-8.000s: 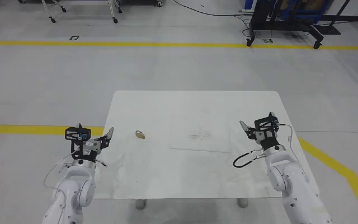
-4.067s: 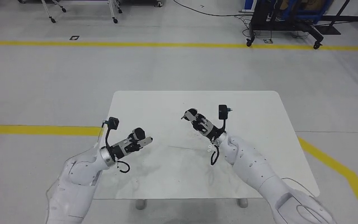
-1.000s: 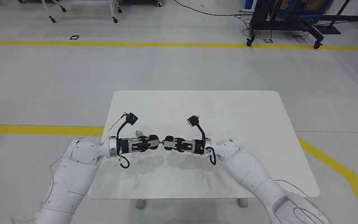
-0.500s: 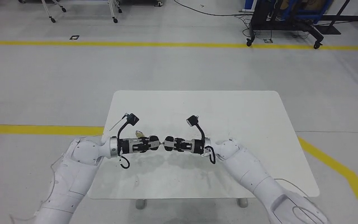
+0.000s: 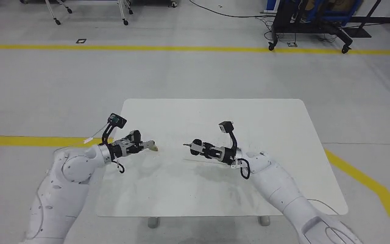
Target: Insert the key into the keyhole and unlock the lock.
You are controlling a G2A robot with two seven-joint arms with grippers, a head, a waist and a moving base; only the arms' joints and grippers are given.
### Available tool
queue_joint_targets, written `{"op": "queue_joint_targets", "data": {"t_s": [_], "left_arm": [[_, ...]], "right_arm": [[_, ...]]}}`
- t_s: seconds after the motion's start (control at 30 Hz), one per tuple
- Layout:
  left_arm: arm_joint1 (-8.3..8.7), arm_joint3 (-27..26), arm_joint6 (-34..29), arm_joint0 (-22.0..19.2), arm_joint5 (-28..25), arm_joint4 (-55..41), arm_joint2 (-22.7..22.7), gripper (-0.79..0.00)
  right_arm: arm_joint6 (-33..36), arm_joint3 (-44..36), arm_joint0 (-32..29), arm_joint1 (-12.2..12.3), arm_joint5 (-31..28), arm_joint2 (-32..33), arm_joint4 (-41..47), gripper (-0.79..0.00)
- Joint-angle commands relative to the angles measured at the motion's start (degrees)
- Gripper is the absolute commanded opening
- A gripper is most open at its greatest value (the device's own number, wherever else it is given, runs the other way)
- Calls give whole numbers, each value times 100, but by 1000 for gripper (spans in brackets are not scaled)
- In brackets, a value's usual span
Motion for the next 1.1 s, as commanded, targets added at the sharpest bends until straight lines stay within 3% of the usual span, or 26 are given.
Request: {"op": "queue_joint_targets", "data": {"t_s": [0.0,0.13,0.33,0.37,0.4,0.43,0.83,1.0,1.07], "left_arm": [[18,-116,373,95,196,1042,-3,0],[25,-58,716,67,268,1952,163,0],[-58,106,667,-250,522,2855,844,0],[-69,130,689,-277,521,2864,897,-31],[-82,162,693,-319,496,2869,968,-123],[-96,194,666,-370,462,2901,1054,-283],[-210,492,614,-728,585,3067,1535,-320],[-241,542,537,-812,500,3069,1672,-480],[-246,555,482,-822,457,3045,1700,-643]], "right_arm": [[-45,-93,-83,47,20,106,-27,-785],[-119,-335,-245,126,135,259,-127,-785],[-267,-550,-338,166,416,317,-315,-785],[-302,-559,-342,165,431,320,-337,-785],[-302,-559,-342,165,431,320,-337,-785],[-302,-559,-342,165,431,320,-337,-785],[-302,-559,-342,165,431,320,-337,-785],[-302,-559,-342,165,431,320,-337,-785],[-302,-559,-342,165,431,320,-337,-785]]}}
